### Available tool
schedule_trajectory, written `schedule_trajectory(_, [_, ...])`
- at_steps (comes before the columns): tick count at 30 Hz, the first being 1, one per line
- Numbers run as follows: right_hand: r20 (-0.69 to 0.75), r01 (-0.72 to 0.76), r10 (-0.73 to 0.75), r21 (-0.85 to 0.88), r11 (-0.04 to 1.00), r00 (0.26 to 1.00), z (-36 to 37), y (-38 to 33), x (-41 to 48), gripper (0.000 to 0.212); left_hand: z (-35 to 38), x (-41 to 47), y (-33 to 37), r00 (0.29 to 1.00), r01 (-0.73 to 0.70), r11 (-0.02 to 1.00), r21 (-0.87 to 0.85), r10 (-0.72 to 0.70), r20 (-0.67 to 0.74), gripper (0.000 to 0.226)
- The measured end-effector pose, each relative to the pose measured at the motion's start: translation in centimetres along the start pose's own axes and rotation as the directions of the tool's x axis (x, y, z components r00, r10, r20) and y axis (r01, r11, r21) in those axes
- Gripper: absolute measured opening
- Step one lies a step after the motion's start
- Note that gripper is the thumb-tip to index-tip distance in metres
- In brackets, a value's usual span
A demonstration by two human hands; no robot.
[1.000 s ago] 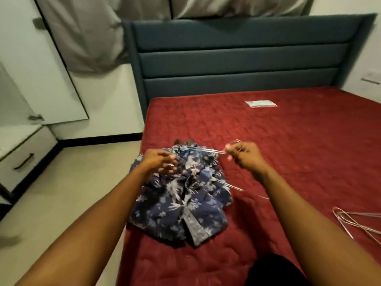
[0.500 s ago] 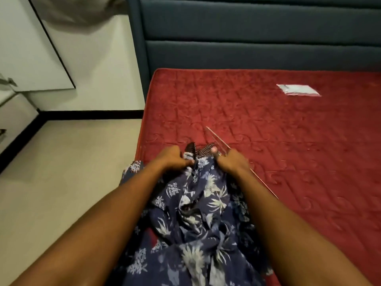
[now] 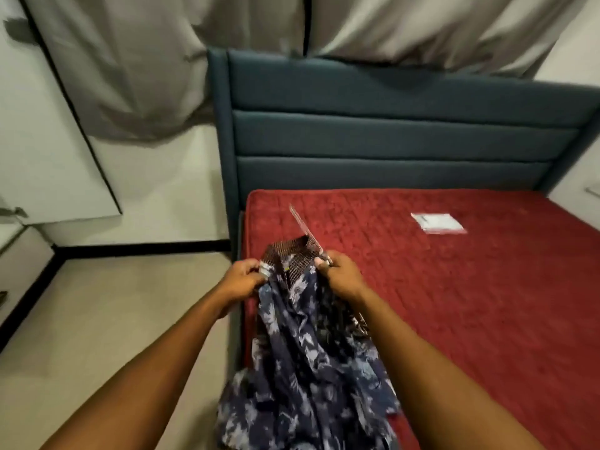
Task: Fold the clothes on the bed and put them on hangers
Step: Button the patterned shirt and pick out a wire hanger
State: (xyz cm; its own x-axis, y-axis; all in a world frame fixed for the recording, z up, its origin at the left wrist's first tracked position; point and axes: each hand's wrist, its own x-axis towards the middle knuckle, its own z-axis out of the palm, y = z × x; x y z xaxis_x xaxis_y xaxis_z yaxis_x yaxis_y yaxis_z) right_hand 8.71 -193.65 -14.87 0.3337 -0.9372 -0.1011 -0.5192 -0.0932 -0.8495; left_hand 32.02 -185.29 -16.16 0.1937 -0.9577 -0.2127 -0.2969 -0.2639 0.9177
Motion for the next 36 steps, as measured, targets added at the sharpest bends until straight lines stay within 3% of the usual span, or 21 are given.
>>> schedule_trajectory(4, [-0.096,0.193,-0.184,0.095,0.977,0.978,-1.7,-15.7,2.9,0.022,-14.4,-1.1,10.5,0.984,-0.13,0.99,-0.06,0.121,-0.132,0.016])
schedule_trajectory(7, [-0.073,0.31,-0.304,0.086,0.947,0.95,-3.0,-27.5,4.1,0.023,-23.5,-3.1,19.0,0.962,-0.208,0.973,-0.098,0.186,-0.199,0.018])
schedule_trajectory(9, [-0.049,0.385,-0.382,0.067,0.921,0.923,-3.8,-35.5,4.7,0.02,-28.8,-4.6,24.5,0.944,-0.289,0.948,-0.136,0.258,-0.207,0.008])
schedule_trajectory(12, [-0.031,0.463,-0.462,0.046,0.885,0.886,-4.7,-44.8,6.4,0.027,-35.3,-6.4,30.8,0.943,-0.331,0.913,-0.237,0.314,-0.108,0.031])
schedule_trajectory(15, [0.019,0.507,-0.508,0.056,0.86,0.861,-4.5,-50.9,8.6,0.041,-40.5,-7.0,34.8,0.951,-0.289,0.957,-0.023,0.284,-0.124,0.06])
schedule_trajectory(16, [0.039,0.521,-0.525,0.072,0.85,0.851,-4.0,-52.7,8.7,0.035,-42.1,-6.8,35.5,0.941,-0.267,0.961,0.074,0.277,-0.195,0.063])
schedule_trajectory(19, [0.058,0.548,-0.558,0.134,0.826,0.828,-2.3,-56.2,9.2,0.023,-45.4,-5.9,37.0,0.858,-0.203,0.942,0.267,0.303,-0.415,0.035])
schedule_trajectory(21, [0.089,0.547,-0.567,0.177,0.818,0.819,-0.6,-57.7,10.6,0.024,-47.1,-5.7,37.9,0.807,-0.096,0.936,0.338,0.272,-0.524,0.032])
schedule_trajectory(23, [0.138,0.544,-0.574,0.204,0.814,0.807,1.6,-59.5,12.0,0.024,-49.0,-5.0,38.0,0.78,0.024,0.954,0.3,0.17,-0.603,0.025])
schedule_trajectory(25, [0.184,0.561,-0.596,0.21,0.801,0.782,4.7,-61.8,14.2,0.026,-51.3,-3.8,37.2,0.781,0.085,0.982,0.167,0.038,-0.624,0.036])
schedule_trajectory(27, [0.197,0.584,-0.626,0.233,0.778,0.755,8.2,-64.2,17.3,0.024,-53.5,-2.4,36.0,0.83,0.136,0.976,0.172,-0.018,-0.558,0.051])
schedule_trajectory(30, [0.209,0.601,-0.664,0.296,0.742,0.718,13.5,-68.0,22.6,0.026,-57.2,0.4,32.9,0.852,0.271,0.926,0.263,-0.103,-0.514,0.021])
schedule_trajectory(33, [0.267,0.57,-0.66,0.345,0.746,0.702,18.2,-71.0,28.2,0.034,-62.3,3.4,29.6,0.724,0.322,0.929,0.183,-0.117,-0.68,0.013])
schedule_trajectory(36, [0.339,0.524,-0.656,0.405,0.749,0.674,22.2,-73.5,33.1,0.037,-68.5,5.1,28.1,0.544,0.202,0.975,-0.091,-0.189,-0.818,0.016])
